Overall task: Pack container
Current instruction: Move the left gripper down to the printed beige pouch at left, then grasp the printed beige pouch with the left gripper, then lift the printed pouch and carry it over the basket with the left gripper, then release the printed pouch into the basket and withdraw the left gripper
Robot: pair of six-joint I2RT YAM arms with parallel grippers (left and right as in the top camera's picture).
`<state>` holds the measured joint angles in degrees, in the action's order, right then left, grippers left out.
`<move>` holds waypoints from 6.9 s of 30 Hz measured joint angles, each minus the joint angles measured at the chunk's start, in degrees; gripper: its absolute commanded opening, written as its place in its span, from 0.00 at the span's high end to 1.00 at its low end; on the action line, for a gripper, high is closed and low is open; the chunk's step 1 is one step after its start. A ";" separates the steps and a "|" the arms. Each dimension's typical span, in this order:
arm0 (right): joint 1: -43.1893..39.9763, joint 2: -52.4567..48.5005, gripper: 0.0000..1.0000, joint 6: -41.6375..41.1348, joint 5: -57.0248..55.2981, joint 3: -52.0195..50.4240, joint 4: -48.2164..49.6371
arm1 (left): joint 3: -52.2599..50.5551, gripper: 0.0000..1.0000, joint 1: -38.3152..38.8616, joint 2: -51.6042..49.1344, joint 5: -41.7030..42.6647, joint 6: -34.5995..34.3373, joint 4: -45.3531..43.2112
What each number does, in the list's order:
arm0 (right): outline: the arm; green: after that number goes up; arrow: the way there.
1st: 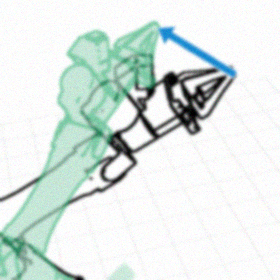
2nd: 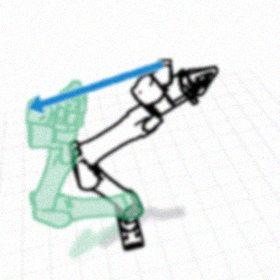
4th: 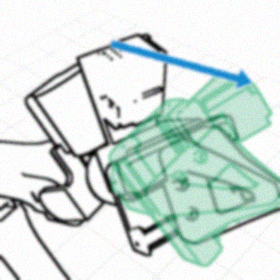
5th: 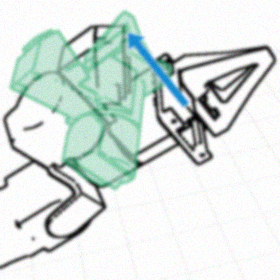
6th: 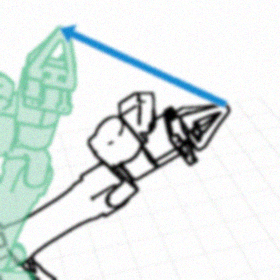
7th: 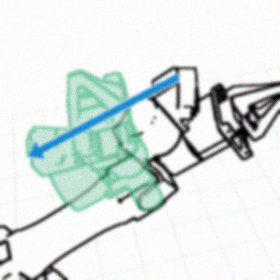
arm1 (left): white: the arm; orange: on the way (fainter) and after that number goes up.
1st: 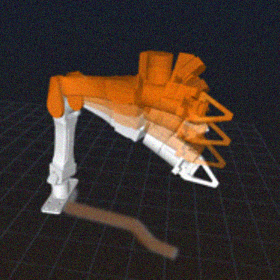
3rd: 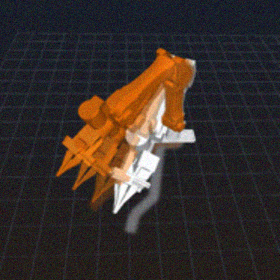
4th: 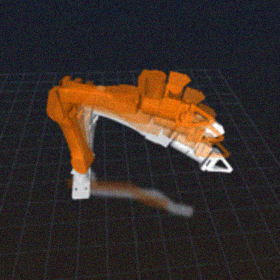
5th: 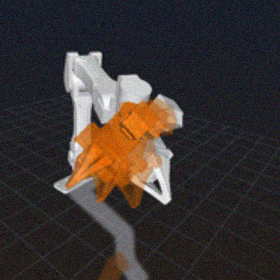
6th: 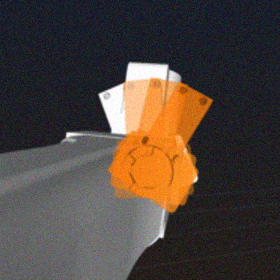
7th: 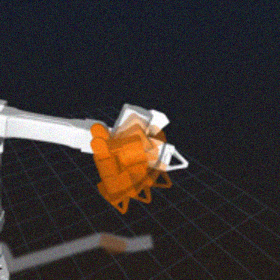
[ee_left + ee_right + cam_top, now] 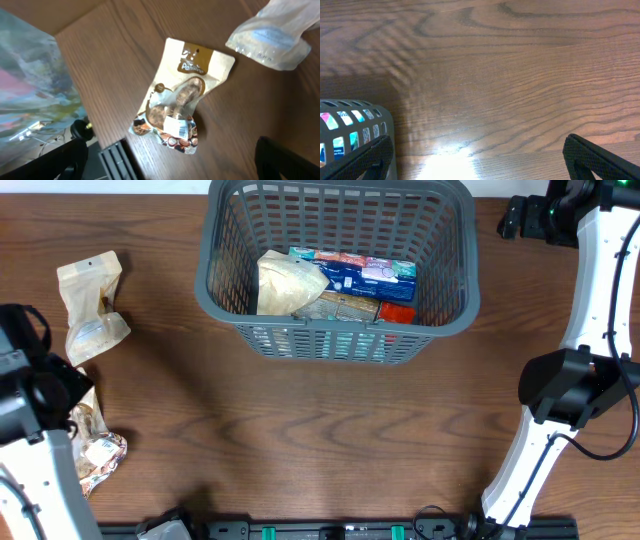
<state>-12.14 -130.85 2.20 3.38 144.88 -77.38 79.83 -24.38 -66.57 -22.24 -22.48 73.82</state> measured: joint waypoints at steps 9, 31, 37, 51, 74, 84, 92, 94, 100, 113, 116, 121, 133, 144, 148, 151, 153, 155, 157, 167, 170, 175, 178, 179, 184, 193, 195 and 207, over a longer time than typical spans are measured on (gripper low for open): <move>0.00 0.00 0.01 0.00 0.00 0.00 0.00 | -12.87 0.04 -1.92 0.04 1.01 0.39 -8.52; 0.00 0.00 0.01 0.13 0.90 0.00 0.07 | -17.55 0.03 -17.42 -10.14 10.32 2.29 -19.23; 0.07 0.00 0.01 0.13 1.05 0.00 0.07 | -17.55 0.04 -17.42 -14.53 12.41 2.01 -20.26; 0.22 0.00 0.01 0.15 1.09 0.00 0.07 | -17.55 0.02 -17.42 -19.69 24.70 23.37 -21.07; 0.22 0.00 0.01 0.85 1.11 0.00 0.31 | -17.55 0.03 -17.42 -32.83 21.35 28.96 -24.41; 0.22 0.00 0.01 1.01 1.09 0.00 0.44 | -17.55 0.14 -17.42 -36.94 20.52 28.96 -25.24; 0.22 0.00 0.01 1.03 1.11 0.00 0.46 | -17.55 0.50 -17.42 -36.94 18.32 28.87 -25.94; 0.22 0.00 0.01 1.03 1.09 0.00 0.46 | -17.55 0.70 -17.44 -36.94 17.68 28.83 -25.90; 0.22 0.00 0.01 1.03 1.11 0.00 0.46 | -17.53 0.94 -17.46 -36.94 17.27 28.26 -25.18; 0.22 0.00 0.01 1.03 1.11 0.00 0.46 | -17.44 0.94 -17.53 -36.81 20.61 24.48 -22.21; 0.22 0.00 0.01 1.03 1.11 0.00 0.46 | -17.44 0.94 -17.53 -36.50 21.99 22.67 -21.79; 0.22 0.00 0.01 1.05 1.11 0.00 0.48 | -17.25 0.94 -17.51 -32.81 27.15 21.73 -21.27; 0.22 0.00 0.01 1.05 1.11 0.00 0.55 | 3.85 0.94 -4.17 -11.56 32.09 21.03 -11.39; 0.22 0.00 0.01 1.20 1.11 0.00 0.57 | 27.32 0.94 21.03 -12.33 31.63 25.03 -20.83; 0.22 0.00 0.01 1.20 1.11 0.00 0.55 | 29.27 0.94 29.16 -13.05 31.17 33.33 -27.91; 0.22 0.00 0.01 1.20 1.11 0.00 0.48 | 29.44 0.94 34.05 -14.82 31.26 41.18 -30.82; 0.22 0.00 0.01 1.20 1.14 0.00 0.44 | 29.46 0.94 36.52 -16.85 32.02 46.69 -31.50; 0.22 0.00 0.01 1.20 1.11 0.00 0.37 | 29.49 0.94 38.27 -19.58 33.73 52.52 -32.11; 0.22 0.00 0.01 1.20 1.11 0.00 0.20 | 29.46 0.94 39.43 -22.56 36.04 58.86 -31.89; 0.24 0.00 0.01 1.20 1.11 0.00 0.07 | 29.40 0.94 41.48 -34.99 43.08 75.32 -28.81; 0.24 0.00 0.01 1.20 1.11 0.00 0.09 | 29.40 0.94 41.48 -37.38 43.32 76.52 -26.40; 0.24 0.00 0.01 1.20 1.11 0.00 0.07 | 29.40 0.70 41.48 -41.53 43.04 77.22 -21.68; 0.24 0.00 0.01 1.20 1.11 0.00 0.07 | 29.40 0.59 41.48 -42.58 42.77 77.57 -20.48; 0.24 0.00 0.01 1.20 1.11 0.00 0.07 | 29.40 0.46 41.48 -42.75 42.62 77.61 -20.09; 0.28 0.00 0.01 1.20 1.11 0.00 0.04 | 29.40 0.29 41.48 -42.47 42.40 77.75 -20.04; 0.28 0.00 0.01 1.20 1.11 0.00 0.70 | 29.31 0.08 41.46 -34.42 36.09 72.32 -22.34; 0.26 0.00 0.01 1.20 1.11 0.00 1.03 | 29.27 0.01 41.40 -29.42 32.68 70.53 -24.06; 0.26 0.00 0.01 1.20 1.11 0.00 1.33 | 30.51 0.01 26.71 -9.07 16.59 48.04 -24.87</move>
<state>-11.88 -130.85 3.40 4.49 144.88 -76.05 110.34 2.33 -75.64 -5.65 25.56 48.95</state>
